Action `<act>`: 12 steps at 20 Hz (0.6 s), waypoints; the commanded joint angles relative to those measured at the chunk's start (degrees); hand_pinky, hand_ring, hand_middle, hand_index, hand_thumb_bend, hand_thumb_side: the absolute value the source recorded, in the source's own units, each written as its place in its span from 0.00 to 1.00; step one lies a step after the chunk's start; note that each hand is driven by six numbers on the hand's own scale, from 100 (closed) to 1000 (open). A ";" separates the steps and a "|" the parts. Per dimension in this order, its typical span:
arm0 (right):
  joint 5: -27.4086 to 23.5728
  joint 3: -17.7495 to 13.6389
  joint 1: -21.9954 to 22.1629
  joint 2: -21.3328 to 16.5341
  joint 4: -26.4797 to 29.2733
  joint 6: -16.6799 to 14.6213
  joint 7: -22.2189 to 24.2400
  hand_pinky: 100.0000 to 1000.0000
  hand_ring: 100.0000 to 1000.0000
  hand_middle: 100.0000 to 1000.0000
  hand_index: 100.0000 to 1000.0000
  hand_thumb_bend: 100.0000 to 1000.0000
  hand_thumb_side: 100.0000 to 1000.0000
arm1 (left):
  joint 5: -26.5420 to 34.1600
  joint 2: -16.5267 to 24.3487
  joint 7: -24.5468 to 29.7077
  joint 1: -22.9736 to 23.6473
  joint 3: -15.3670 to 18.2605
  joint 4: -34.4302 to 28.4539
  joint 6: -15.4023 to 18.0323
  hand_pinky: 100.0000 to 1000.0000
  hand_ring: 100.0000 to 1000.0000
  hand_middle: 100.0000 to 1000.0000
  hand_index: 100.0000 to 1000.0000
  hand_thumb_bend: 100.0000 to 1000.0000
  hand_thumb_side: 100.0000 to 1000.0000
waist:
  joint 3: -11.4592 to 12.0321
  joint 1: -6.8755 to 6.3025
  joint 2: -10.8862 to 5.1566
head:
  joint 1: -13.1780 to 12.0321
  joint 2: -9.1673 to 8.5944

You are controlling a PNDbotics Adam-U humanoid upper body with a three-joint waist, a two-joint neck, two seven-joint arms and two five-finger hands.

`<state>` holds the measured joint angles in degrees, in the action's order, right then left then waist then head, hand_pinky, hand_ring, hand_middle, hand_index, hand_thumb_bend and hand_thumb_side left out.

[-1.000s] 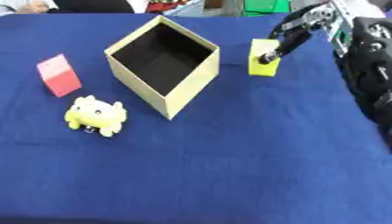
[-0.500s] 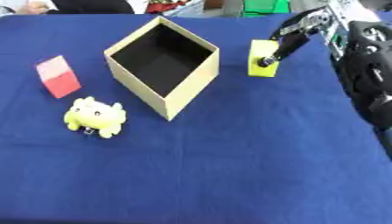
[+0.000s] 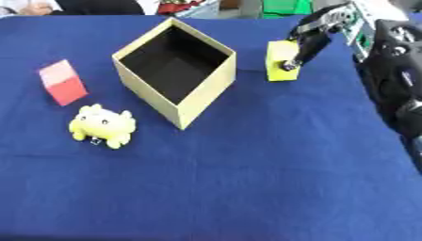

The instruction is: Pick up objects on the table and place them in the box.

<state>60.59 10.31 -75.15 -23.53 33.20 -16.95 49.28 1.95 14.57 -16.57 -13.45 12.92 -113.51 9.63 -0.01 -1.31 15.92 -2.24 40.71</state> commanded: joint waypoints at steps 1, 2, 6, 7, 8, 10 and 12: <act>-1.17 0.15 -1.41 -0.87 1.54 -2.30 2.69 0.95 0.93 0.87 0.79 0.00 0.50 | -0.05 0.73 0.30 -0.58 0.09 -1.08 0.00 0.66 0.60 0.68 0.68 0.11 0.90 | 0.04 -0.05 -1.03 | -0.03 -0.55; -1.35 0.15 -1.42 -0.86 1.63 -2.19 2.69 0.94 0.92 0.87 0.77 0.00 0.51 | -0.02 0.74 0.32 -0.59 0.08 -1.08 -0.03 0.66 0.60 0.68 0.68 0.11 0.90 | 0.03 -0.06 -1.04 | -0.02 -0.53; -2.07 0.05 -1.55 -0.95 2.79 -1.50 2.67 0.93 0.91 0.85 0.72 0.00 0.51 | 0.07 0.79 0.36 -0.64 0.08 -1.08 -0.06 0.66 0.60 0.68 0.68 0.11 0.90 | -0.05 -0.02 -1.12 | -0.08 -0.50; -2.24 0.08 -1.59 -1.00 3.42 -1.27 2.67 0.93 0.91 0.85 0.69 0.00 0.50 | 0.08 0.80 0.35 -0.64 0.08 -1.08 -0.08 0.66 0.60 0.68 0.68 0.11 0.90 | -0.08 0.02 -1.16 | -0.07 -0.47; -2.38 0.14 -1.62 -1.04 4.00 -1.06 2.68 0.93 0.91 0.83 0.67 0.00 0.49 | 0.09 0.82 0.34 -0.64 0.08 -1.08 -0.09 0.66 0.60 0.68 0.68 0.11 0.90 | -0.11 0.05 -1.20 | -0.07 -0.47; -2.69 0.22 -1.71 -1.03 5.20 -0.62 2.64 0.92 0.90 0.81 0.63 0.00 0.49 | 0.11 0.87 0.35 -0.65 0.07 -1.08 -0.12 0.66 0.60 0.68 0.68 0.11 0.90 | -0.13 0.10 -1.31 | -0.08 -0.45; -2.91 0.24 -1.83 -1.01 6.55 -0.03 2.58 0.92 0.89 0.80 0.62 0.00 0.48 | 0.14 0.93 0.34 -0.66 0.06 -1.08 -0.12 0.66 0.60 0.68 0.68 0.11 0.90 | -0.12 0.14 -1.44 | -0.10 -0.45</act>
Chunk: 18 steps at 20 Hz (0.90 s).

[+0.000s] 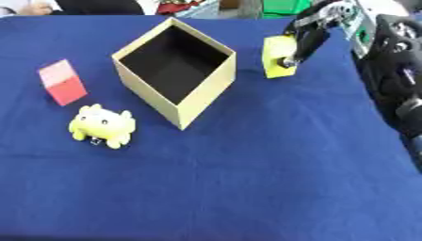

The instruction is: Pick up objects on the table and place them in the box.

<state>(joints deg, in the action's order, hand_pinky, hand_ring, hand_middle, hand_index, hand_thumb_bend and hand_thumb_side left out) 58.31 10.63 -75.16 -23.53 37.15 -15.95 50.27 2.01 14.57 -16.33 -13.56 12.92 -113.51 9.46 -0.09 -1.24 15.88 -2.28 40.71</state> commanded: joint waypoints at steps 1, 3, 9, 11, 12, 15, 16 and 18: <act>-0.71 -0.08 -1.94 -0.96 3.33 -0.73 1.59 0.92 0.89 0.80 0.62 0.00 0.48 | 0.09 0.96 0.08 -0.53 0.07 -1.08 0.06 0.66 0.60 0.68 0.68 0.11 0.90 | -0.05 0.09 -1.49 | -0.05 -0.44; -0.86 -0.02 -2.26 -0.72 4.68 -0.34 1.66 0.92 0.89 0.80 0.62 0.00 0.46 | 0.10 1.00 0.06 -0.53 0.05 -1.08 0.04 0.66 0.60 0.68 0.68 0.11 0.90 | -0.05 0.15 -1.63 | -0.04 -0.38; -0.98 0.48 -4.38 1.70 8.99 0.18 1.70 0.92 0.89 0.80 0.61 0.00 0.39 | 0.25 0.99 0.16 -0.57 -0.07 -1.08 -0.04 0.66 0.60 0.68 0.68 0.11 0.90 | 0.05 0.31 -1.97 | 0.31 -0.10; -0.96 0.74 -5.01 2.91 10.22 0.21 1.70 0.92 0.89 0.81 0.61 0.00 0.38 | 0.32 0.97 0.22 -0.63 -0.14 -1.08 -0.04 0.66 0.60 0.68 0.68 0.11 0.90 | 0.18 0.32 -2.04 | 0.49 -0.05; -0.91 0.85 -5.27 3.49 10.74 0.23 1.70 0.92 0.89 0.80 0.61 0.00 0.38 | 0.35 0.96 0.25 -0.63 -0.16 -1.08 -0.03 0.66 0.60 0.68 0.68 0.11 0.90 | 0.27 0.32 -2.06 | 0.56 -0.01; -0.79 0.99 -5.91 5.14 11.98 0.37 1.70 0.92 0.89 0.80 0.61 0.00 0.38 | 0.41 0.90 0.29 -0.62 -0.19 -1.08 -0.02 0.66 0.60 0.68 0.68 0.11 0.90 | 0.55 0.32 -2.05 | 0.68 0.18; -0.79 0.99 -6.09 5.63 12.32 0.45 1.70 0.92 0.89 0.80 0.61 0.00 0.38 | 0.43 0.87 0.31 -0.64 -0.21 -1.08 -0.02 0.66 0.60 0.68 0.68 0.11 0.90 | 0.61 0.34 -2.02 | 0.75 0.25; -0.88 0.97 -6.41 6.52 13.04 0.58 1.70 0.92 0.89 0.80 0.61 0.00 0.38 | 0.46 0.79 0.39 -0.72 -0.25 -1.08 -0.06 0.66 0.60 0.68 0.68 0.11 0.90 | 0.73 0.43 -1.91 | 1.04 0.44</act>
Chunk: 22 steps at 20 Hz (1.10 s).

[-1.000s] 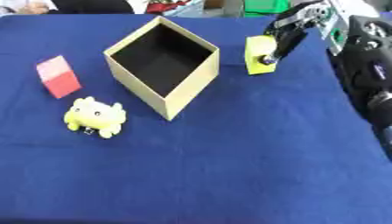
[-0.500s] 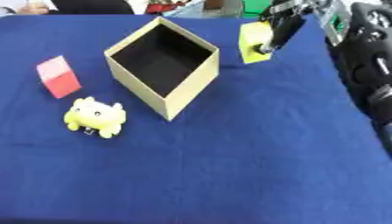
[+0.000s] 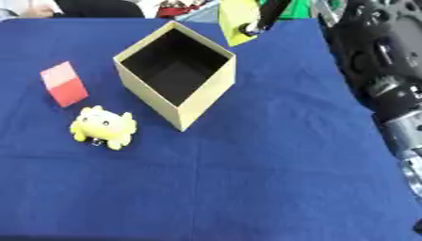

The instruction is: Pick up objects on the table and place them in the box.

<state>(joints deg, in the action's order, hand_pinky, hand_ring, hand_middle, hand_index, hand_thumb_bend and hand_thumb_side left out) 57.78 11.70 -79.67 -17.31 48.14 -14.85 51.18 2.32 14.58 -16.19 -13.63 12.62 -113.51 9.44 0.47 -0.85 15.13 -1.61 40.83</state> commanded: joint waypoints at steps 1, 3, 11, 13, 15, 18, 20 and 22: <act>-0.41 -0.12 -2.03 0.68 2.40 -0.44 0.78 0.92 0.89 0.80 0.61 0.00 0.38 | 0.17 0.76 0.29 -0.71 0.04 -1.08 -0.06 0.66 0.60 0.68 0.68 0.12 0.90 | 0.23 0.10 -1.08 | 0.68 0.46; -0.64 -0.15 -2.15 1.18 3.02 -0.28 0.78 0.92 0.89 0.80 0.61 0.00 0.38 | 0.19 0.70 0.34 -0.82 0.03 -1.08 -0.09 0.66 0.60 0.68 0.68 0.10 0.90 | 0.34 0.22 -0.94 | 1.58 0.72; -2.31 0.39 -2.24 3.34 5.10 -0.06 0.78 0.92 0.89 0.80 0.61 0.00 0.40 | 0.28 0.53 0.53 -1.28 -0.01 -1.08 -0.23 0.66 0.60 0.68 0.68 0.12 0.90 | 1.06 0.75 -0.32 | 4.77 0.82; -2.38 0.53 -2.15 3.70 4.81 0.08 0.78 0.92 0.89 0.80 0.61 0.00 0.41 | 0.29 0.51 0.58 -1.33 -0.01 -1.08 -0.21 0.66 0.60 0.68 0.68 0.12 0.90 | 1.31 0.81 -0.18 | 5.06 0.74; -2.42 0.70 -2.08 3.96 4.19 0.09 0.78 0.92 0.89 0.80 0.61 0.00 0.42 | 0.31 0.47 0.61 -1.39 -0.01 -1.08 -0.22 0.66 0.60 0.68 0.68 0.12 0.90 | 1.48 0.88 -0.03 | 5.11 0.54; -2.53 1.02 -2.08 4.30 2.95 -0.13 0.78 0.92 0.89 0.80 0.62 0.00 0.44 | 0.31 0.40 0.69 -1.48 -0.02 -1.08 -0.27 0.66 0.60 0.68 0.68 0.12 0.90 | 1.61 0.96 0.19 | 4.92 0.30; -2.68 1.29 -2.04 4.53 2.02 -0.40 0.78 0.92 0.89 0.80 0.62 0.00 0.43 | 0.32 0.39 0.71 -1.55 -0.02 -1.08 -0.28 0.66 0.60 0.68 0.68 0.12 0.89 | 1.69 0.99 0.27 | 4.81 0.16; -2.76 1.53 -1.94 4.80 0.92 -0.68 0.78 0.92 0.89 0.80 0.64 0.00 0.46 | 0.33 0.36 0.74 -1.58 -0.05 -1.08 -0.28 0.66 0.60 0.68 0.68 0.12 0.90 | 1.79 0.98 0.33 | 4.72 0.06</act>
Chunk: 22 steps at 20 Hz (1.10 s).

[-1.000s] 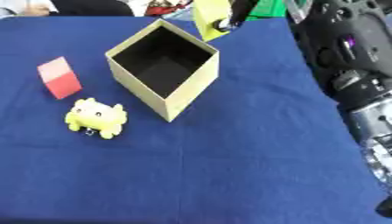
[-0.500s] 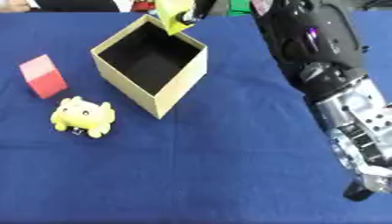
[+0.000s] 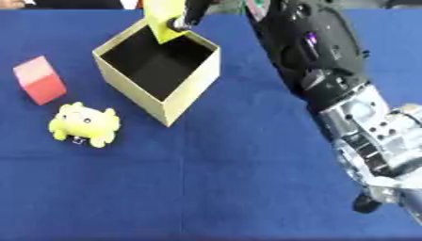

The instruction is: Pick up objects on the table and place them in the box.

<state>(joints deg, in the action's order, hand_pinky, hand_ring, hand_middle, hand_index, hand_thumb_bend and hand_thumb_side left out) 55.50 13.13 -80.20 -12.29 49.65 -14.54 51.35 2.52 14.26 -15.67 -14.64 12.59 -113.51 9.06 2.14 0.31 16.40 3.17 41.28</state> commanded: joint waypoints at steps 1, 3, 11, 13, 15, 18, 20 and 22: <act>-0.51 0.20 -1.36 -0.10 -1.12 -1.13 0.61 0.93 0.89 0.80 0.66 0.00 0.47 | 0.14 0.67 0.23 -0.58 -0.01 -1.08 0.10 0.66 0.60 0.68 0.68 0.12 0.90 | 0.16 -0.19 -0.92 | -0.08 -0.45; -0.43 0.45 -1.21 0.12 -2.38 -1.47 0.61 0.93 0.90 0.81 0.78 0.00 0.48 | 0.15 0.67 0.22 -0.59 -0.01 -1.08 0.12 0.66 0.60 0.68 0.68 0.12 0.90 | 0.24 -0.25 -0.90 | -0.11 -0.59; 2.22 0.40 -1.04 0.54 -6.40 -3.08 0.61 0.97 0.93 0.84 1.00 0.04 0.56 | 0.15 0.61 0.28 -0.61 -0.01 -1.08 0.12 0.66 0.60 0.68 0.68 0.12 0.90 | 0.28 -0.32 -0.83 | -0.36 -1.04; 2.95 0.22 -1.04 0.57 -6.72 -3.17 0.61 0.97 0.94 0.85 1.00 0.09 0.63 | 0.15 0.60 0.29 -0.58 0.00 -1.08 0.11 0.66 0.60 0.68 0.68 0.12 0.90 | 0.29 -0.33 -0.85 | -0.39 -1.10; 3.69 -0.04 -1.07 0.60 -6.79 -3.05 0.61 0.98 0.94 0.86 1.00 0.18 0.72 | 0.16 0.60 0.30 -0.57 0.00 -1.08 0.11 0.66 0.60 0.68 0.68 0.12 0.90 | 0.28 -0.34 -0.87 | -0.42 -1.14; 4.62 -0.33 -1.10 0.66 -6.91 -2.94 0.61 0.98 0.95 0.86 1.00 0.21 0.75 | 0.16 0.59 0.32 -0.59 0.01 -1.08 0.08 0.66 0.60 0.68 0.68 0.11 0.90 | 0.24 -0.32 -0.87 | -0.46 -1.18; 4.99 -0.46 -1.11 0.66 -7.01 -2.99 0.61 0.98 0.95 0.87 1.00 0.25 0.79 | 0.16 0.60 0.36 -0.61 0.00 -1.08 0.05 0.66 0.60 0.68 0.68 0.12 0.90 | 0.21 -0.29 -0.86 | -0.49 -1.18; 5.26 -0.60 -1.10 0.67 -7.15 -3.03 0.61 0.98 0.95 0.87 1.00 0.29 0.84 | 0.17 0.60 0.39 -0.64 0.00 -1.08 0.04 0.66 0.60 0.68 0.68 0.12 0.90 | 0.20 -0.27 -0.87 | -0.54 -1.19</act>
<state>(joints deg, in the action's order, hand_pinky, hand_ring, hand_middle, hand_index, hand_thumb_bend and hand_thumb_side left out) 60.00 13.05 -80.12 -11.28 42.18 -15.83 50.39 2.54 14.10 -15.49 -14.66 12.58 -113.51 9.08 2.34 0.24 16.59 2.78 40.71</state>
